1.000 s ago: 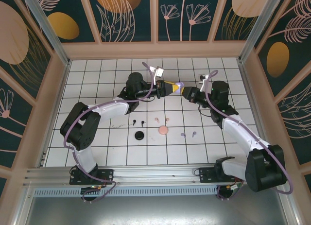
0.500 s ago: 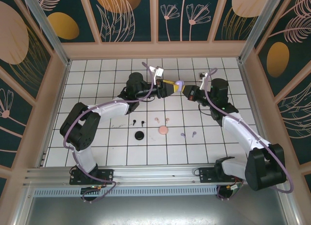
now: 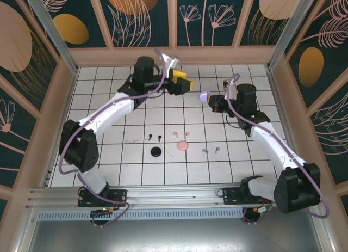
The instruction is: Insert the wireless bluetooth earbuds into the charging case
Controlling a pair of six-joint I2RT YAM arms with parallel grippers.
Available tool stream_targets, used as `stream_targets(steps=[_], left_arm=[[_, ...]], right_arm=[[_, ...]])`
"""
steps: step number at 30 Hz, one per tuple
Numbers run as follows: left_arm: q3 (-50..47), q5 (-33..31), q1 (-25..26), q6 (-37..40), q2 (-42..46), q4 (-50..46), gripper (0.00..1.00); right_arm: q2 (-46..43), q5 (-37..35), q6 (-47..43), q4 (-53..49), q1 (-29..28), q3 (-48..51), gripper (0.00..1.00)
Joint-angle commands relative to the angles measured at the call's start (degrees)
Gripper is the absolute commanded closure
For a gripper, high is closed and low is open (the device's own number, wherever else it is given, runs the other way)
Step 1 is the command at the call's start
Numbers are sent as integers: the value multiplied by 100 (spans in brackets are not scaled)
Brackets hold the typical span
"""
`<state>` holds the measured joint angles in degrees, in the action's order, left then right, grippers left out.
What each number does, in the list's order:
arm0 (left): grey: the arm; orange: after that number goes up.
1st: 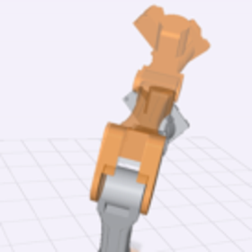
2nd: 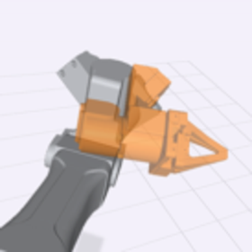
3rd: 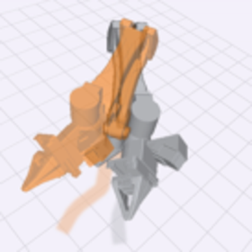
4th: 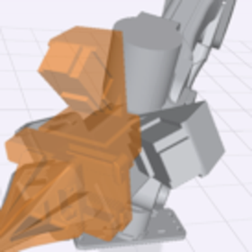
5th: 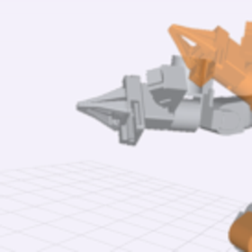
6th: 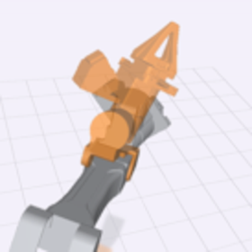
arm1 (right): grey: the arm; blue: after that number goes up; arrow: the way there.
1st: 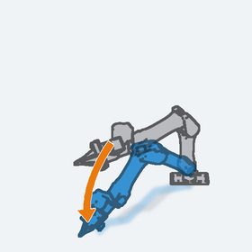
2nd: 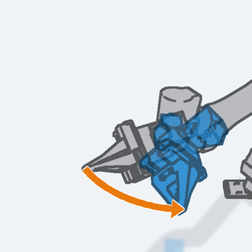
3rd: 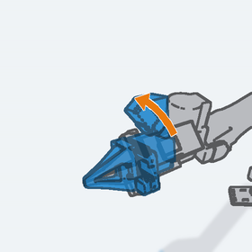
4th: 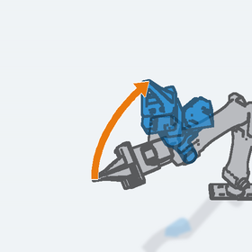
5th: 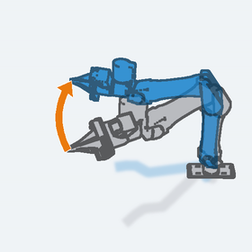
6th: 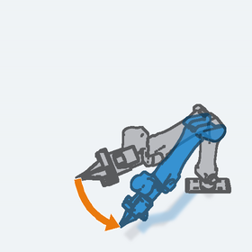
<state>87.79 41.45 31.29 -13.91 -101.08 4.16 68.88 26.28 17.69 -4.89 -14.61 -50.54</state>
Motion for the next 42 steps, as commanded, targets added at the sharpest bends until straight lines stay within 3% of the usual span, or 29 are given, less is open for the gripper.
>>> stream_targets(steps=[1, 9, 17, 32, 42], left_arm=[[946, 292, 32, 1866, -507, -2835, 19], [2439, 412, 42, 3185, -1278, -5032, 31], [2521, 701, 44, 3421, -1404, -5350, 33], [2313, 1067, 42, 3430, -1598, -5307, 34], [2323, 1291, 53, 3421, -1662, -5277, 46]], right_arm=[[72, -290, -1127, -669, -61, -455, 100], [351, -256, -2086, -1192, -383, -961, 100], [764, -598, -2270, -1366, -769, -1133, 100], [877, -431, -2182, -1261, -989, -1330, 100], [962, -431, -2147, -1225, -1101, -1443, 100]])
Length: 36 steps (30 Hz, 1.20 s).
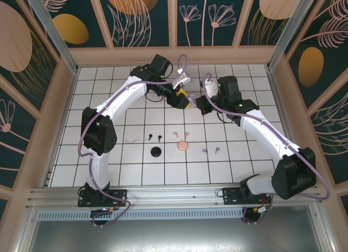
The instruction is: Insert the wireless bluetooth earbuds into the charging case
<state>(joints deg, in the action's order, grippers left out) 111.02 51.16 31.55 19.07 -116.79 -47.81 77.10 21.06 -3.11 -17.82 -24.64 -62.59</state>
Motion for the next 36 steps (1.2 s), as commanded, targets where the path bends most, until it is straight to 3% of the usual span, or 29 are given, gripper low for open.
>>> stream_targets(steps=[1, 14, 24, 29, 32, 36], left_arm=[[-6, 331, 27, 124, -92, -79, 48], [-84, 556, 62, 192, -116, -95, 58], [-290, 817, 70, 156, -51, 83, 94], [-743, 749, 66, -258, 170, 897, 100], [-1329, 615, -9, -873, 479, 1974, 100], [-2313, 479, -217, -1867, 1065, 3661, 100]], right_arm=[[156, 83, -66, 62, -102, -245, 100], [215, 56, -14, 138, -172, -280, 100], [170, -114, 103, 224, -185, -368, 100], [-31, -418, 330, 77, -166, -430, 60], [-384, -525, 564, -114, -116, -307, 49], [-1028, -614, 996, -419, -84, 90, 43]])
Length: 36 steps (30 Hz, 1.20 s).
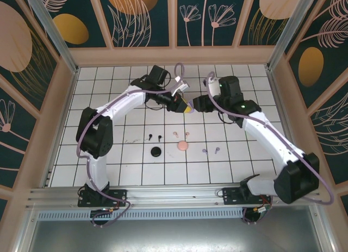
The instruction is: Insert the wireless bluetooth earbuds into the charging case
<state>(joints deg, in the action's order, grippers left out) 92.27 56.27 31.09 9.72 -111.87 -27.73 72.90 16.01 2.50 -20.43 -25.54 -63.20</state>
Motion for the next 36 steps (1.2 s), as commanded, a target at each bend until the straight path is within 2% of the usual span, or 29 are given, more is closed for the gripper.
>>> stream_targets(steps=[1, 7, 12, 17, 22, 24, 36], left_arm=[[-663, -106, -213, -1105, 709, 2007, 100], [-1767, -807, -253, -1844, 1588, 3676, 100], [-2683, -1186, -253, -2399, 2147, 5233, 100], [-3776, -1935, -244, -2789, 2554, 7060, 100], [-4882, -2445, -218, -2942, 2731, 9192, 100], [-5022, -2540, -200, -2916, 2753, 9463, 100], [-5010, -2565, 59, -2507, 2882, 9474, 100]], right_arm=[[-742, -164, 606, -223, 2, 249, 42], [-1032, -567, 1797, -823, -144, 862, 42], [-946, -1152, 2674, -1128, -693, 1337, 44], [-757, -1642, 2906, -1535, -1399, 1624, 44], [-509, -1735, 2844, -1517, -1937, 2091, 46], [-398, -1767, 2828, -1433, -2037, 2203, 48], [594, -2106, 2558, -1359, -2059, 1972, 53]])
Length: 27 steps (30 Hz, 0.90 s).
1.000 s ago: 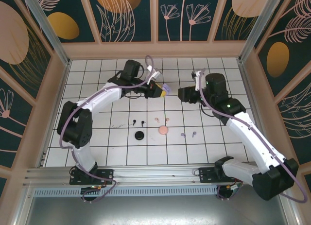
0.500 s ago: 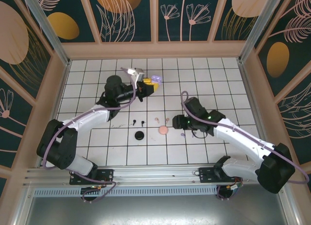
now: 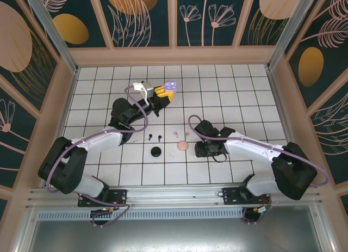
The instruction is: Insert the wireless bluetooth earbuds into the charging case
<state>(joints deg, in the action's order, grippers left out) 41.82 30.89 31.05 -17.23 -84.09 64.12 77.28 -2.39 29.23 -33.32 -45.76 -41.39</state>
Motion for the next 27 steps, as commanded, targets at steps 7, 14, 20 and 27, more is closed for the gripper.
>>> stream_targets(steps=[7, 14, 20, 27], left_arm=[[89, 17, 138, 256, 60, 251, 100], [109, 84, 156, 256, 66, 184, 100], [89, 110, 173, 247, 77, 176, 100], [117, 132, 191, 247, 69, 165, 100]], right_arm=[[452, -376, -189, -38, -30, -290, 56], [579, -393, -208, 18, -8, -299, 60], [648, -420, -234, 87, 40, -291, 61], [757, -420, -286, 177, 113, -341, 64]])
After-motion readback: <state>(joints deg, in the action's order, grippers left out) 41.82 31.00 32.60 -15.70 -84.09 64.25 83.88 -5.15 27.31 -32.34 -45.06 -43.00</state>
